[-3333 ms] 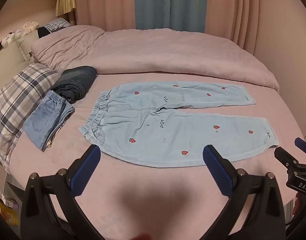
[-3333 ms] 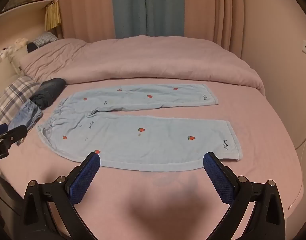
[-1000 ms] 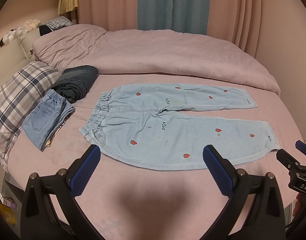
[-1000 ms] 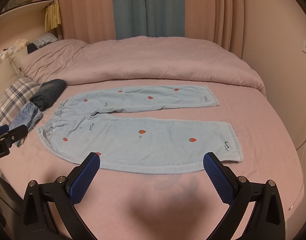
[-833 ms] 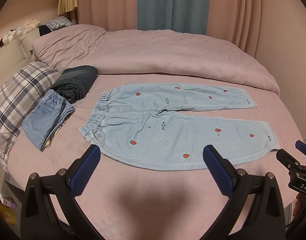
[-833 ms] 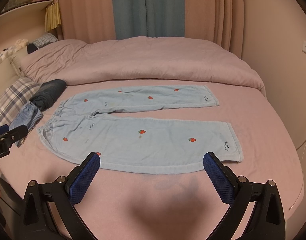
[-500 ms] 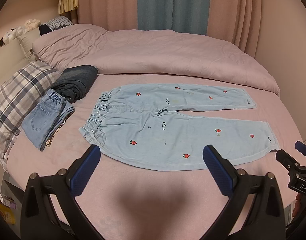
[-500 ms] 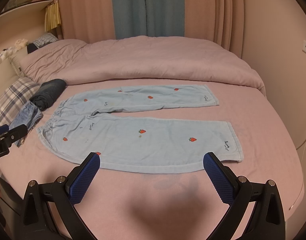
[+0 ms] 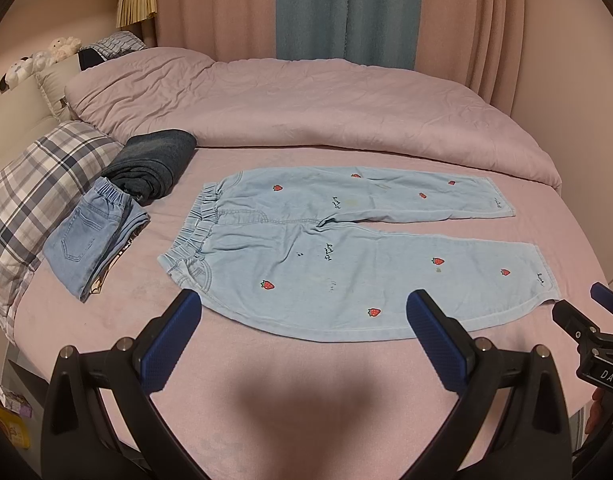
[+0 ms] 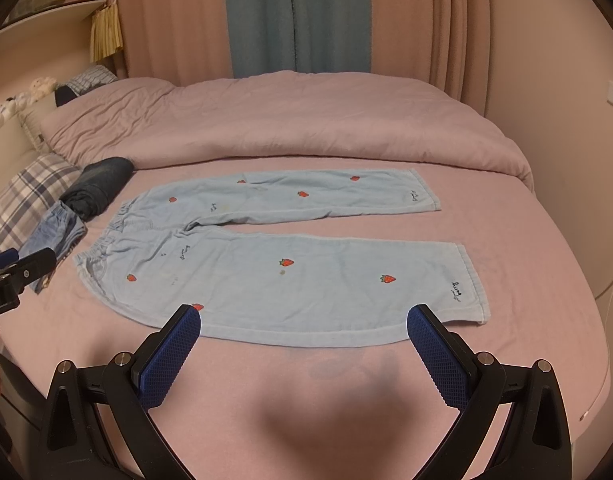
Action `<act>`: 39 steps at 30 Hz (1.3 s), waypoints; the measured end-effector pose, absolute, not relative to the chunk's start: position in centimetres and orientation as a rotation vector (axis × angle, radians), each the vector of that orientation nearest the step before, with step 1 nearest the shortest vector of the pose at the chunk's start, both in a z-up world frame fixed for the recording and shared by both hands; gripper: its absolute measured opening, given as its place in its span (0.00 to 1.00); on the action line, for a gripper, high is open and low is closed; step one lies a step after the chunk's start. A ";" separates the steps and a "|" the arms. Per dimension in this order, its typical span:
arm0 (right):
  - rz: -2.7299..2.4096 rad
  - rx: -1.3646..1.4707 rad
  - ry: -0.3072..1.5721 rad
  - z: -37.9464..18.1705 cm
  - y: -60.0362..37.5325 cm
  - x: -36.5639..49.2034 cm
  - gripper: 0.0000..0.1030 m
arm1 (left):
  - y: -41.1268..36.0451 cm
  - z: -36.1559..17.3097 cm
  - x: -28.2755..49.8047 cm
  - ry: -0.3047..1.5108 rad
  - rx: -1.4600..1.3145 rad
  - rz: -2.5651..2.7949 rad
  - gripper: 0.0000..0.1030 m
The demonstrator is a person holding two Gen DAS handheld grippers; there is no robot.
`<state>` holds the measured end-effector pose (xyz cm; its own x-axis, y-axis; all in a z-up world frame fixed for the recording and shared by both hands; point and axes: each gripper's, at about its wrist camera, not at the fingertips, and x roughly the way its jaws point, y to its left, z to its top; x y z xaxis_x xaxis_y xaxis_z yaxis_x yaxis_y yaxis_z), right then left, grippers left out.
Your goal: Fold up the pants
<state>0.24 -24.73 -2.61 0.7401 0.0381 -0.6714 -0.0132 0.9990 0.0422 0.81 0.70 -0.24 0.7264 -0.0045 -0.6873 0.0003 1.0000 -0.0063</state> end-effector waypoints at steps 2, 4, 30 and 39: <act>0.028 0.036 0.737 -2.6 -24.7 0.2 1.00 | 0.7 -0.2 0.8 0.758 -0.005 -0.003 1.00; 0.028 0.036 0.737 -2.6 -24.7 0.2 1.00 | 0.8 -0.3 0.8 0.759 -0.004 -0.003 1.00; 0.365 -0.316 0.734 -12.6 -15.4 2.0 0.96 | 13.2 -13.7 7.3 0.958 -0.590 0.078 0.99; 0.507 -0.622 0.659 -17.9 -9.2 5.2 0.45 | 17.8 -17.7 10.8 0.873 -0.864 0.114 0.56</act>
<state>5.15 -9.23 -17.92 0.6840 0.2338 -0.6910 -0.6081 0.7060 -0.3630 10.77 17.83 -17.73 0.6590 -0.2447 -0.7112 -0.4186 0.6663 -0.6171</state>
